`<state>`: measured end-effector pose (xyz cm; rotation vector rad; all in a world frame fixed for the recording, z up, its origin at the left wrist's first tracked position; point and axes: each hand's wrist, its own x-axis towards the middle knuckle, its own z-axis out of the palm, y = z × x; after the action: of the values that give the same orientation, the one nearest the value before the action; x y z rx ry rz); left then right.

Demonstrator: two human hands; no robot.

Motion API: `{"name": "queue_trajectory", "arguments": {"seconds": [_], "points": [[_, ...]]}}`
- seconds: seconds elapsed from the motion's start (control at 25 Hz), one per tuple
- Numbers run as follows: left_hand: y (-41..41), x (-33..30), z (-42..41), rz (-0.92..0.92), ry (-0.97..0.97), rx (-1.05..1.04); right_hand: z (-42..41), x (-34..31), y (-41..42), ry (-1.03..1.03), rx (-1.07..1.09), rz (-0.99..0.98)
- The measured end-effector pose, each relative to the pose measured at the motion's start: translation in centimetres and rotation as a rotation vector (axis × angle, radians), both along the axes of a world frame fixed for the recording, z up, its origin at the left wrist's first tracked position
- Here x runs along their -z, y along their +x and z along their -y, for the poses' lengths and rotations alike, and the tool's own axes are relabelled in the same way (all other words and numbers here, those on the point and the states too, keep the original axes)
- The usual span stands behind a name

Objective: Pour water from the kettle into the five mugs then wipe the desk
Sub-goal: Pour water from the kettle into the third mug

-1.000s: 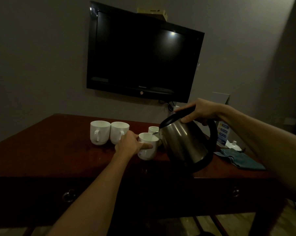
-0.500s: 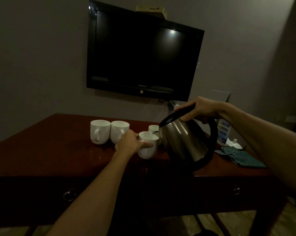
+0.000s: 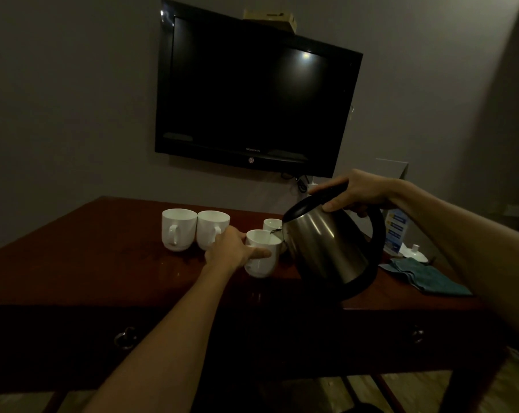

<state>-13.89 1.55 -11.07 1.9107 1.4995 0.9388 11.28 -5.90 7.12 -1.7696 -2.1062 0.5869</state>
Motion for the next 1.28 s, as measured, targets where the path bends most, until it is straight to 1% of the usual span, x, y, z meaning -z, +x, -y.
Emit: {"name": "queue_trajectory", "arguments": {"seconds": [0.48,0.84,1.28], "points": [[0.0,-0.05,0.28,0.009,0.005,-0.002,-0.34,0.21,0.04,-0.019,0.028,-0.065],[0.06,-0.08,0.18,0.027,0.005,-0.002,-0.11,0.13,-0.31,-0.002,0.036,-0.039],[0.1,-0.26,0.12,0.013,-0.015,0.007,0.04,-0.13,-0.5,-0.029,0.034,-0.033]]}}
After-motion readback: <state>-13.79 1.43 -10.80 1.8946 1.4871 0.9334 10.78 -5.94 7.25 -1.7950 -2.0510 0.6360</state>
